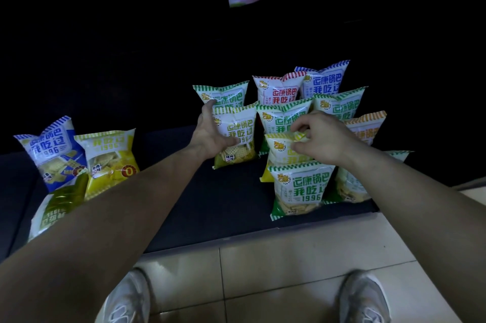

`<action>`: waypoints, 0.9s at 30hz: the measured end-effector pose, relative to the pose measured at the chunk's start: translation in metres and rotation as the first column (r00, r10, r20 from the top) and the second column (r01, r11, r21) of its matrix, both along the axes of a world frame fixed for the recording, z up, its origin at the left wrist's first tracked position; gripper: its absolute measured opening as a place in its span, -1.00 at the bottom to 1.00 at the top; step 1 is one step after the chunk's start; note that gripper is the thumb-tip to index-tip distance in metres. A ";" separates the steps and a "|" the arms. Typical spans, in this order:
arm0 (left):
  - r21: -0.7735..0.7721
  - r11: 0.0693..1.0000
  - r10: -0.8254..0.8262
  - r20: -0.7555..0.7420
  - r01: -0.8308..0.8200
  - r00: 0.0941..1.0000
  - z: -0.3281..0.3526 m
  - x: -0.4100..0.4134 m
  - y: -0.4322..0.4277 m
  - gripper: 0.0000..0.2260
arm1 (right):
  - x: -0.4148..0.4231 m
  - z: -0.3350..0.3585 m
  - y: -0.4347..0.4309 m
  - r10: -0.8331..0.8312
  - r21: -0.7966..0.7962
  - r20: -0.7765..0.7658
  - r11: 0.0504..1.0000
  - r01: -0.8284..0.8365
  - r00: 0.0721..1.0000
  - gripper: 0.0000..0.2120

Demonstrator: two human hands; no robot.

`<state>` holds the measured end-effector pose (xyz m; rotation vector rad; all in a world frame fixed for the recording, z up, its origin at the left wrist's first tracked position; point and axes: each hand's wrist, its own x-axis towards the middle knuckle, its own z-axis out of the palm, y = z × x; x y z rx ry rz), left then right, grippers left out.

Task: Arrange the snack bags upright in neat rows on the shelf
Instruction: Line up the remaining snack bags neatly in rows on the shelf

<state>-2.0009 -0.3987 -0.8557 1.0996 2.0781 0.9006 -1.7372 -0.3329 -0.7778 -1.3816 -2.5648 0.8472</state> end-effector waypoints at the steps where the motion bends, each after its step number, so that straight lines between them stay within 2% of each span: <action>1: 0.007 1.000 0.003 0.023 -0.003 1.000 0.000 0.000 0.001 -0.01 | 0.000 0.000 0.000 0.000 -0.002 0.002 1.000 0.000 1.000 -0.63; 7: 0.000 1.000 -0.003 0.024 0.003 1.000 0.003 -0.005 -0.001 -0.02 | 0.000 0.000 0.000 -0.004 -0.007 0.011 1.000 0.004 1.000 -0.64; 13: -0.020 0.998 -0.067 -0.091 0.066 0.994 0.009 -0.009 -0.009 0.07 | -0.001 0.001 0.000 0.002 0.008 0.042 1.000 -0.002 0.999 -0.63; 20: -0.051 0.994 -0.096 -0.092 0.091 0.991 0.016 -0.022 -0.024 0.17 | -0.012 0.009 0.004 -0.011 0.090 0.131 0.996 -0.001 0.991 -0.63; 24: -0.106 0.981 -0.180 -0.198 0.161 0.964 0.039 -0.036 -0.041 0.05 | -0.027 0.025 -0.003 0.011 0.122 0.185 0.992 -0.034 0.983 -0.59; 27: -0.243 0.945 -0.289 -0.312 0.218 0.905 0.070 -0.051 -0.064 -0.11 | -0.046 0.045 -0.021 0.076 0.134 0.238 0.985 -0.110 0.968 -0.58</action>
